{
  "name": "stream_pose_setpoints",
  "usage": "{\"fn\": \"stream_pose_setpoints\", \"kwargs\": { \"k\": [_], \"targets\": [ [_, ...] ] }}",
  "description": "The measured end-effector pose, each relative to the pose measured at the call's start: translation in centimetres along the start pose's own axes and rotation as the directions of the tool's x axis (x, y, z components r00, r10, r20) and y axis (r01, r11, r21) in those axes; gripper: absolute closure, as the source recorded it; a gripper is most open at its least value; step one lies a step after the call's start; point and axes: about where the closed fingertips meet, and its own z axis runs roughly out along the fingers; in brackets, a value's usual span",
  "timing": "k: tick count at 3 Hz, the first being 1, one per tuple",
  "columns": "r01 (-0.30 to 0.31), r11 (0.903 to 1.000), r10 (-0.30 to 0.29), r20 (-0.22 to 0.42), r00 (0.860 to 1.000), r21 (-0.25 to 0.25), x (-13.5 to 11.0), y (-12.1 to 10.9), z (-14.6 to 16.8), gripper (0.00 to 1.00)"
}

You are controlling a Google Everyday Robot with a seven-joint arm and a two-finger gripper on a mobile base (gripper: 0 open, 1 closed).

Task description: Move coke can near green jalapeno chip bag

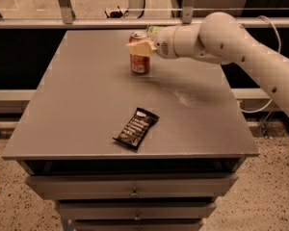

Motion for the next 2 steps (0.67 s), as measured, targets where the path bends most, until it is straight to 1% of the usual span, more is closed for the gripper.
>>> {"fn": "stream_pose_setpoints", "kwargs": {
  "k": [1, 2],
  "targets": [
    [-0.030, 0.9967, 0.030, -0.004, 1.000, 0.076, 0.90, -3.62, -1.81, 1.00],
    [-0.030, 0.9967, 0.030, -0.004, 1.000, 0.076, 0.71, -3.62, -1.88, 1.00]
  ]
}}
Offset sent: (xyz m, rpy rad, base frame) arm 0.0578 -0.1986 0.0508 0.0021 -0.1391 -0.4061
